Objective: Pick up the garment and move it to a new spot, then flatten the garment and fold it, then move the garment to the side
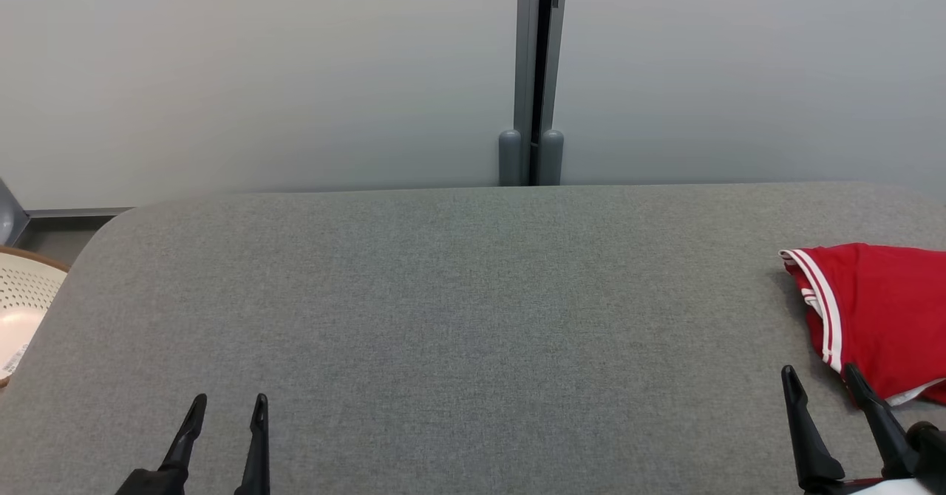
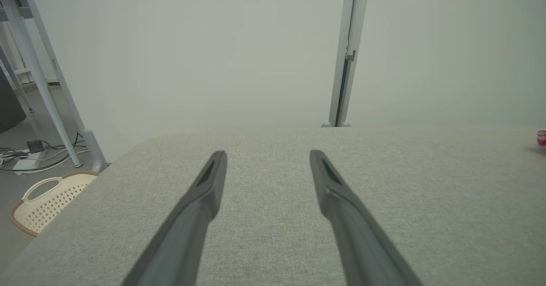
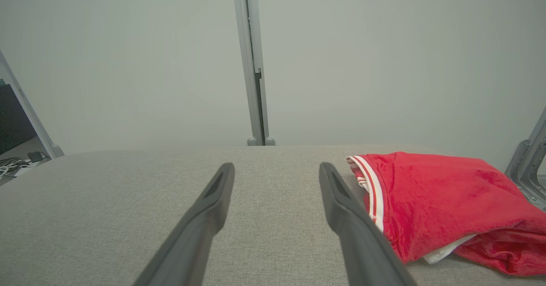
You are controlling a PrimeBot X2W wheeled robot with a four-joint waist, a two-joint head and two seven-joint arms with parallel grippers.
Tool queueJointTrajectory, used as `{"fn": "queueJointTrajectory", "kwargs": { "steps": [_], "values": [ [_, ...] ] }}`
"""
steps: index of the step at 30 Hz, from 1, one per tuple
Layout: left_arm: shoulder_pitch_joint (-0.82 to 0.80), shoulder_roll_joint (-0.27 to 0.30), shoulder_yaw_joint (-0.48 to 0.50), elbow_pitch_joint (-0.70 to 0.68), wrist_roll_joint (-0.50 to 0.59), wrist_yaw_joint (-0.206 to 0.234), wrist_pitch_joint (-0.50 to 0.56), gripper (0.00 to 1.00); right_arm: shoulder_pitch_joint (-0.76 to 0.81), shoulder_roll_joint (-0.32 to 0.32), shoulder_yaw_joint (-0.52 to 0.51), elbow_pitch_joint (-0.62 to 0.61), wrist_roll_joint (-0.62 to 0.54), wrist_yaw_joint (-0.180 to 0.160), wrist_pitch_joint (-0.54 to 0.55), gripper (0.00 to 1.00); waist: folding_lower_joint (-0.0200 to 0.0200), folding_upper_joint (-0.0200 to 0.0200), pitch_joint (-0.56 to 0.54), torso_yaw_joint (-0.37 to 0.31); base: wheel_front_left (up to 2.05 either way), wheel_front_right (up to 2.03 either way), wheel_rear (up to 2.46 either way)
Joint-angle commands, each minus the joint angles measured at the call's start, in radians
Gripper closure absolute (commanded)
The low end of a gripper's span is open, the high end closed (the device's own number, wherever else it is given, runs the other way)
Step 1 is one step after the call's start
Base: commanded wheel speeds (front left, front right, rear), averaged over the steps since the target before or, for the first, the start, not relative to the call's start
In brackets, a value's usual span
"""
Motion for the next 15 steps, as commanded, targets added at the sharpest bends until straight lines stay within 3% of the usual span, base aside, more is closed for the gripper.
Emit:
{"fn": "queueJointTrajectory", "kwargs": {
  "steps": [1,15],
  "values": [
    [0.003,0.006,0.001,0.003,-0.002,0.001,0.002,0.00,0.007,0.000,-0.003,-0.001,-0.006,-0.002,0.006,0.00,0.0000,0.0000,0.000,0.001,0.00,0.00,0.00],
    [-0.022,0.016,-0.010,0.023,-0.009,0.006,0.004,0.00,0.007,0.002,-0.008,-0.004,-0.002,-0.002,0.002,0.00,0.0000,0.0000,0.002,0.010,0.00,0.00,0.00]
  ]
}}
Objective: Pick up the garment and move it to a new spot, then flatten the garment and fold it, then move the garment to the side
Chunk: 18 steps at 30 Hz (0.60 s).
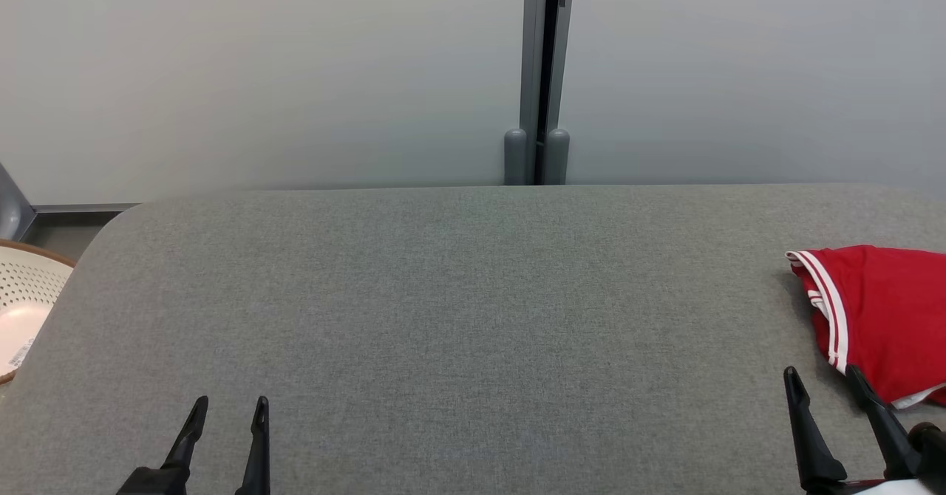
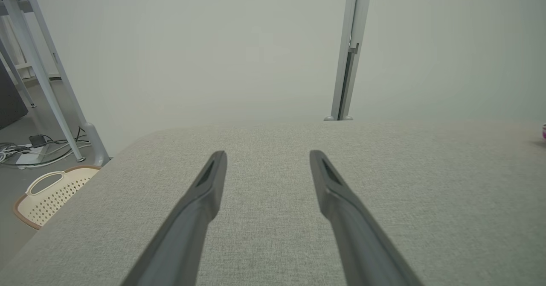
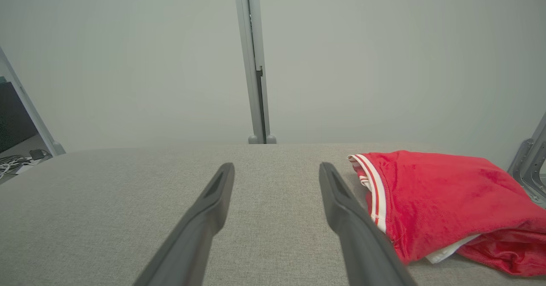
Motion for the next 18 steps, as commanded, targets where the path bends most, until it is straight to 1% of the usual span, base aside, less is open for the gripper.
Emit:
{"fn": "queueJointTrajectory", "kwargs": {
  "steps": [1,8,9,12,14,18],
  "values": [
    [-0.017,0.008,0.002,0.002,-0.002,0.005,-0.003,0.00,0.005,0.001,-0.005,-0.003,-0.001,-0.002,-0.006,0.00,0.0000,0.0000,0.000,0.002,0.00,0.00,0.00],
    [-0.030,0.011,-0.003,0.014,-0.009,0.005,-0.006,0.00,0.001,0.002,-0.005,-0.002,-0.001,-0.002,-0.004,0.00,0.0000,0.0000,0.005,0.008,0.00,0.00,0.00],
    [-0.019,0.006,-0.005,0.013,-0.002,0.000,-0.002,1.00,0.001,0.002,-0.002,0.000,0.000,0.000,0.000,1.00,0.0000,0.0000,0.005,0.008,0.00,0.00,0.00],
    [-0.011,-0.008,-0.004,0.036,-0.012,-0.002,0.007,1.00,0.001,0.009,0.004,0.025,0.012,0.000,0.000,1.00,0.0000,0.0000,0.006,0.008,0.00,0.00,0.00],
    [-0.026,-0.013,0.009,0.042,-0.070,-0.009,0.024,1.00,-0.013,0.011,0.001,0.040,0.073,0.000,0.002,1.00,0.0000,0.0000,0.008,0.006,0.00,0.00,0.00],
    [-0.040,-0.020,0.021,0.046,-0.144,-0.018,0.043,1.00,-0.033,0.013,-0.004,0.059,0.150,0.000,0.006,1.00,0.0000,0.0000,0.010,0.003,0.00,0.00,0.00]
  ]
}}
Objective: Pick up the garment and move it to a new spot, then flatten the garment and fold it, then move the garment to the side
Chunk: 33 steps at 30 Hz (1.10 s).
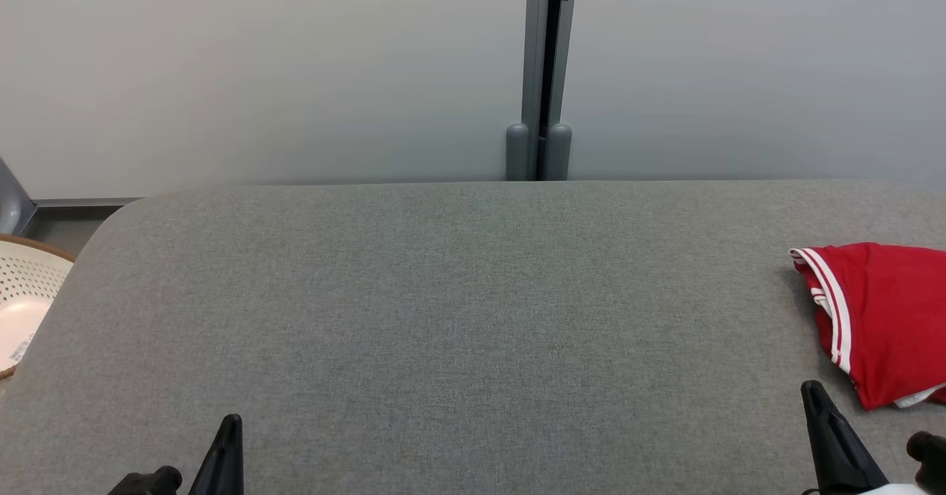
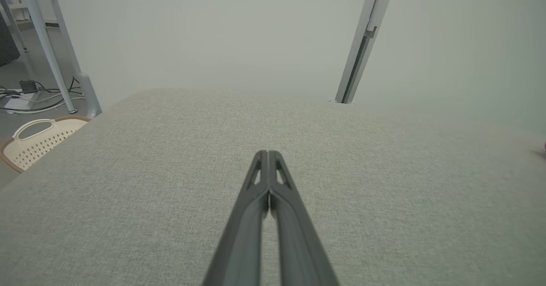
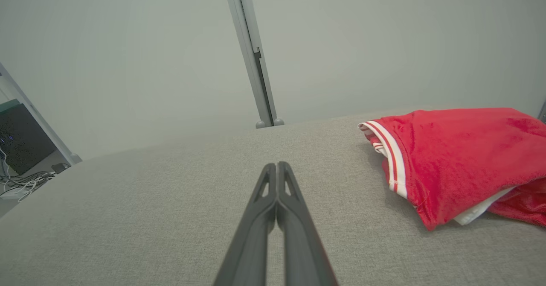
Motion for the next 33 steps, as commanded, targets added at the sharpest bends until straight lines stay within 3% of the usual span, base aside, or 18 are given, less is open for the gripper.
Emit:
{"fn": "queueJointTrajectory", "kwargs": {
  "steps": [1,33],
  "values": [
    [-0.042,0.002,0.016,-0.012,-0.056,-0.010,0.011,1.00,-0.036,-0.005,-0.008,0.000,0.058,0.000,0.005,1.00,0.0000,0.0000,0.001,-0.001,0.00,0.00,0.00],
    [-0.130,-0.040,0.091,0.009,-0.520,-0.068,0.123,1.00,-0.153,0.012,-0.038,0.122,0.533,-0.001,0.025,1.00,0.0000,0.0000,0.021,-0.020,0.00,0.00,0.00]
  ]
}}
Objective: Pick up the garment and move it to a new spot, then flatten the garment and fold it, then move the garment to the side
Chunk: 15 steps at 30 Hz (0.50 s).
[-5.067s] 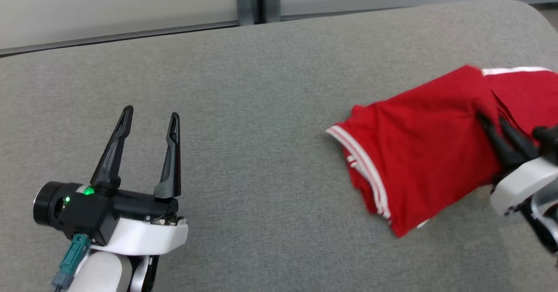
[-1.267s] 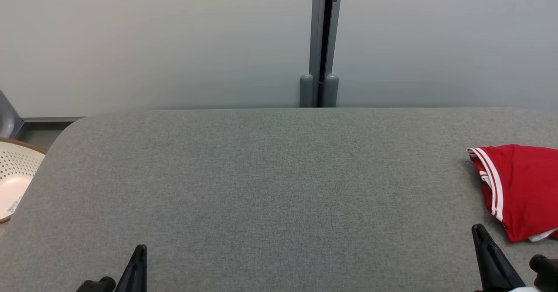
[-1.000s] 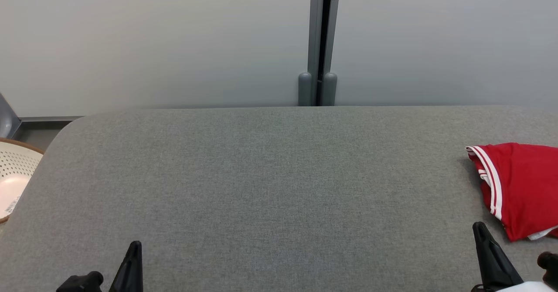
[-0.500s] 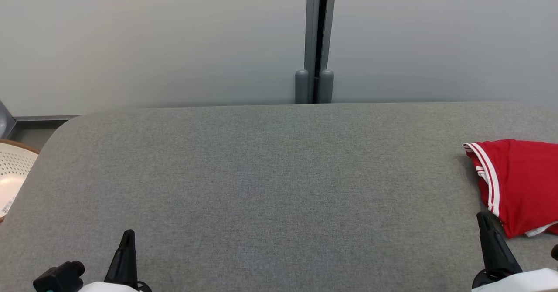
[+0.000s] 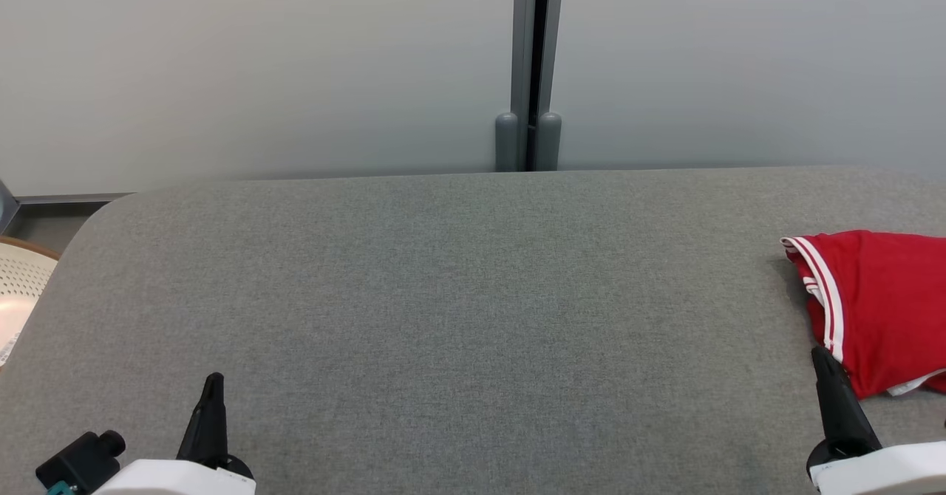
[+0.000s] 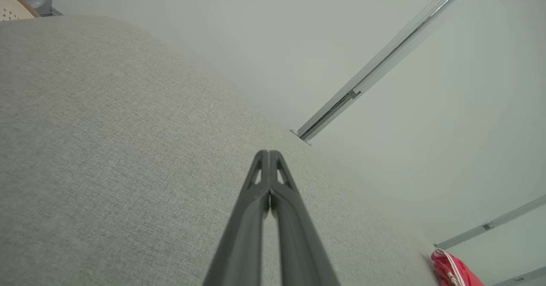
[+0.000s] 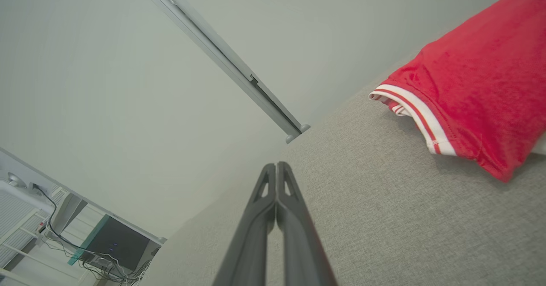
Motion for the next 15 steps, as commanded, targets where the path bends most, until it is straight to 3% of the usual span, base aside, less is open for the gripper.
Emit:
{"fn": "queueJointTrajectory", "kwargs": {
  "steps": [1,15],
  "values": [
    [-0.031,0.004,0.011,-0.008,-0.031,-0.009,0.005,1.00,-0.028,-0.003,-0.007,-0.003,0.034,-0.001,0.005,1.00,0.0000,-0.0001,0.001,-0.001,0.00,0.00,0.00],
    [-0.064,-0.012,0.038,0.000,-0.194,-0.029,0.046,1.00,-0.070,0.004,-0.018,0.040,0.200,-0.001,0.012,1.00,0.0000,-0.0001,0.010,-0.009,0.00,0.00,0.00]
  ]
}}
